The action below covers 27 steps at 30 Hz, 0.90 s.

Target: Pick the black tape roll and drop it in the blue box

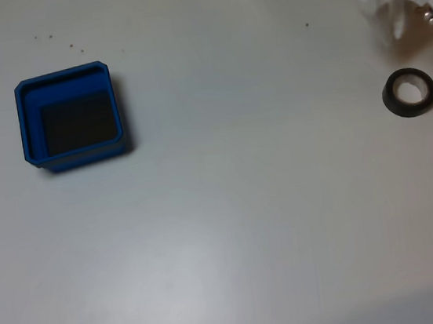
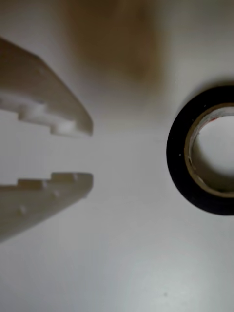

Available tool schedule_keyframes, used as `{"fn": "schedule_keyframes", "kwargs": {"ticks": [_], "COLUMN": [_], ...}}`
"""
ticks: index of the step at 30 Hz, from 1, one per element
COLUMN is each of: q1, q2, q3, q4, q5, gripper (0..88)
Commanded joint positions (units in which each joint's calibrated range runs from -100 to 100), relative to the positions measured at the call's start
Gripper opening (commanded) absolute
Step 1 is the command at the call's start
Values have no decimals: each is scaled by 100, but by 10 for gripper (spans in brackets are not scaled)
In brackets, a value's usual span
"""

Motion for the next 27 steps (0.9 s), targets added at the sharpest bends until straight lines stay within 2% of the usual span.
{"fn": "schedule_keyframes", "kwargs": {"ticks": [1, 13, 18, 27], "q1": [-132, 180, 532, 591], "q2": [282, 1260, 1277, 1302], "q3": [-644, -1677, -1677, -1659], "q4": [52, 432, 415, 374], "q5": [-94, -94, -102, -120], "gripper": [9, 9, 9, 9]}}
